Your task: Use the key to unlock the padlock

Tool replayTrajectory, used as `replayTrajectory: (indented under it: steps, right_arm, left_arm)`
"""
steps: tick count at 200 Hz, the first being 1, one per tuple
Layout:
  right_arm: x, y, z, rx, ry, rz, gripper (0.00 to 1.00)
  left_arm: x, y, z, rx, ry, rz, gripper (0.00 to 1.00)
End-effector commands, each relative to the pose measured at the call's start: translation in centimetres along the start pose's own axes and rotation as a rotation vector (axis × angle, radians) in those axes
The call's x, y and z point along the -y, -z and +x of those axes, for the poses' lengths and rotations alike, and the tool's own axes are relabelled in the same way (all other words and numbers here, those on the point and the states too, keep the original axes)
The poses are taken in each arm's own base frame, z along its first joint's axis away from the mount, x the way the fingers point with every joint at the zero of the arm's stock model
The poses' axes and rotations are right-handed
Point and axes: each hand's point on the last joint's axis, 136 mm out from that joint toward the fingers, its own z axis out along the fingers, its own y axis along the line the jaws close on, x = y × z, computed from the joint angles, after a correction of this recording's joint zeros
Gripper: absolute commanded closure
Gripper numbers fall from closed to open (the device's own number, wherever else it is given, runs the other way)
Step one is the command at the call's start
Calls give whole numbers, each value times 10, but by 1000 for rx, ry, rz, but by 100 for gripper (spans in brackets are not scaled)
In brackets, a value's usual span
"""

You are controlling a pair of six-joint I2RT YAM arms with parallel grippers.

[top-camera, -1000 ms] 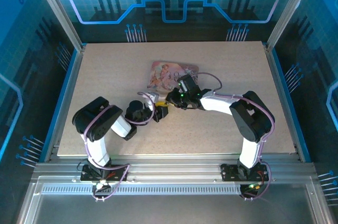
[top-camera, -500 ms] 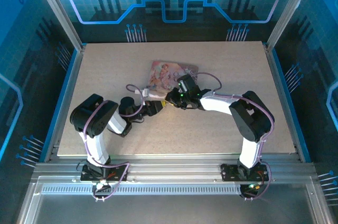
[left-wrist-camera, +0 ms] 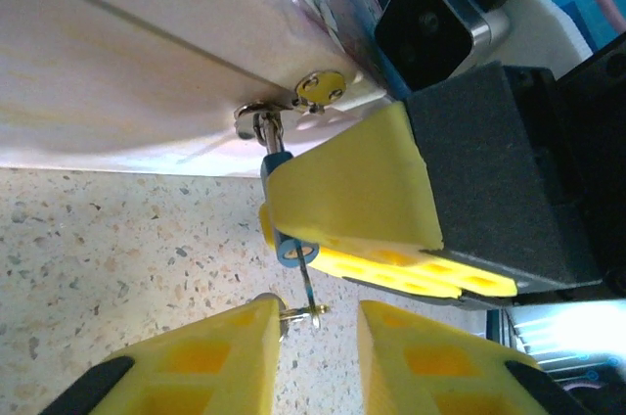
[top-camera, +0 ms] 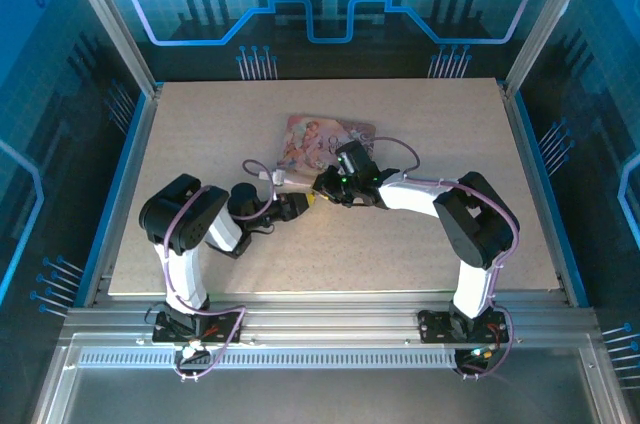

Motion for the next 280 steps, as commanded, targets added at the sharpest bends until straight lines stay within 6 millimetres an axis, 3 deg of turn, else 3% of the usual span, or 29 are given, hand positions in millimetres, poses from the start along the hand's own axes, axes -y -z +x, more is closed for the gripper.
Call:
replayTrajectory:
  steps: [1, 56, 92, 113, 136, 167, 213, 250, 280]
  right_arm:
    - [37, -12, 46, -196, -168, 83, 100]
    - [32, -11, 43, -188, -170, 75, 100]
    - [32, -10, 43, -184, -169, 78, 100]
    - [32, -9, 42, -182, -169, 77, 100]
    - [30, -7, 42, -178, -169, 77, 100]
    - [29, -2, 40, -172, -150, 96, 100]
    - [28, 4, 40, -183, -123, 130, 100]
    - [28, 2, 44, -211, -122, 134, 100]
    - [28, 7, 42, -208, -105, 140, 100]
  left_arm:
    - [7, -5, -7, 4, -9, 42, 77]
    - [2, -12, -3, -10, 12, 38, 83]
    - [-3, -13, 7, -26, -16, 17, 100]
    - [-3, -16, 15, -50, -88, -14, 100]
    - [-2, -22, 30, -103, -237, -83, 100]
    - [-5, -24, 48, -192, -576, -267, 100]
    - [-15, -19, 51, -207, -1003, -479, 100]
    - [-3, -23, 54, -96, -1325, -588, 100]
    - [-1, -23, 64, -80, -1239, -532, 100]
